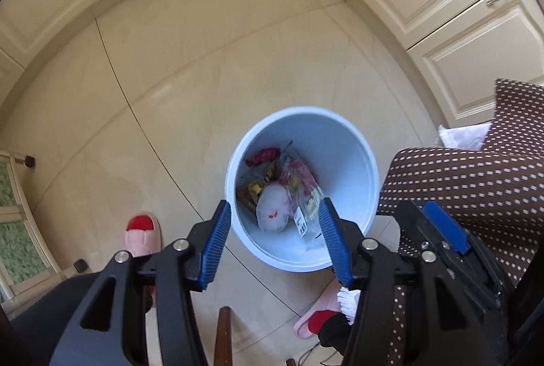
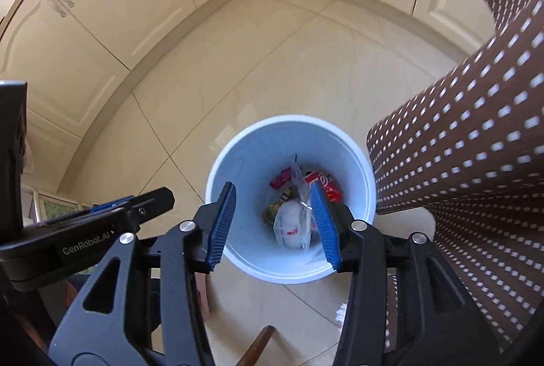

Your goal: Collect trash

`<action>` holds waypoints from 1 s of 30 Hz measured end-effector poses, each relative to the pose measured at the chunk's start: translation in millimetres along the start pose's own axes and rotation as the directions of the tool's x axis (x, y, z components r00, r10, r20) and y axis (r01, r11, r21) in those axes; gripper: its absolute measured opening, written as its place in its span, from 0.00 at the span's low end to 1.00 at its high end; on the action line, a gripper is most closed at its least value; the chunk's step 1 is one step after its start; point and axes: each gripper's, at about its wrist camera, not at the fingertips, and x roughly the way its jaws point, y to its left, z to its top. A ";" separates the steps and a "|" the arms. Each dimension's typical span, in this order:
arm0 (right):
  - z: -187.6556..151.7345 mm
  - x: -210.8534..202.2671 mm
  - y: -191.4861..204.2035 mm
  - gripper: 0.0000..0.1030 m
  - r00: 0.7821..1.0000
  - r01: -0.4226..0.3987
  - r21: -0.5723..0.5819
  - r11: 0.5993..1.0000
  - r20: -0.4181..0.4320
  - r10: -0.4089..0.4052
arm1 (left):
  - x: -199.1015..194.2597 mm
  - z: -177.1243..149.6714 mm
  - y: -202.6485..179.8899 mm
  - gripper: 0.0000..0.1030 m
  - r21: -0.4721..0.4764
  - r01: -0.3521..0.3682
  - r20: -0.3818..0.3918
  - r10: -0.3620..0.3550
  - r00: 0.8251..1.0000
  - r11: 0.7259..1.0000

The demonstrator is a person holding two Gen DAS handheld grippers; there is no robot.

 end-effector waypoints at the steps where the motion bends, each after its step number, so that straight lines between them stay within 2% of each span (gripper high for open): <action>1: 0.7 -7.2 1.9 0.44 1.000 0.006 -0.010 1.000 0.016 -0.006 | -12.9 -1.1 -3.1 0.52 0.014 -0.001 0.027 0.001 1.000 1.000; 4: 0.0 -42.3 9.9 0.45 0.996 0.039 -0.047 0.998 0.081 -0.035 | -47.0 -4.3 -10.8 0.52 0.047 -0.008 0.097 0.003 0.995 0.999; 7: -4.2 -85.7 19.2 0.47 0.986 0.072 -0.058 0.996 0.155 -0.062 | -88.7 -15.1 -18.0 0.52 0.076 -0.016 0.181 0.002 0.984 0.997; 11: -16.0 -154.5 27.5 0.49 0.960 0.107 -0.071 0.992 0.267 -0.085 | -147.6 -35.5 -29.5 0.53 0.128 -0.041 0.291 0.002 0.957 0.991; 12: -21.1 -174.5 29.5 0.50 0.951 0.110 -0.075 0.991 0.299 -0.083 | -169.7 -45.5 -33.8 0.53 0.144 -0.061 0.341 0.008 0.940 0.988; 15: -36.9 -223.9 31.9 0.53 0.923 0.137 -0.082 0.987 0.373 -0.098 | -212.9 -65.7 -38.7 0.58 0.167 -0.072 0.423 -0.006 0.906 0.983; 18: -57.5 -277.7 35.1 0.57 0.882 0.160 -0.069 0.985 0.458 -0.111 | -254.3 -91.0 -50.6 0.61 0.204 -0.065 0.492 -0.044 0.870 0.977; 22: -83.8 -334.8 32.7 0.61 0.831 0.183 -0.042 0.982 0.541 -0.132 | -308.9 -128.3 -74.7 0.65 0.256 -0.077 0.588 -0.092 0.804 0.964; 23: -94.4 -353.7 30.7 0.62 0.809 0.191 -0.028 0.981 0.570 -0.141 | -317.4 -137.1 -79.5 0.65 0.267 -0.080 0.603 -0.101 0.791 0.960; 25: -107.6 -374.8 29.9 0.65 0.784 0.199 -0.007 0.980 0.602 -0.155 | -340.1 -155.9 -94.5 0.67 0.298 -0.095 0.645 -0.127 0.753 0.950; 26: -116.2 -389.5 28.7 0.66 0.764 0.204 0.008 0.979 0.624 -0.164 | -352.8 -167.5 -100.9 0.69 0.315 -0.103 0.668 -0.143 0.731 0.944; 29: -135.9 -425.5 22.7 0.69 0.706 0.220 0.057 0.974 0.680 -0.199 | -375.9 -192.7 -115.3 0.74 0.351 -0.111 0.706 -0.185 0.683 0.930; 30: -142.6 -435.6 20.8 0.70 0.688 0.219 0.069 0.973 0.696 -0.204 | -384.5 -202.3 -120.2 0.75 0.362 -0.116 0.722 -0.200 0.662 0.925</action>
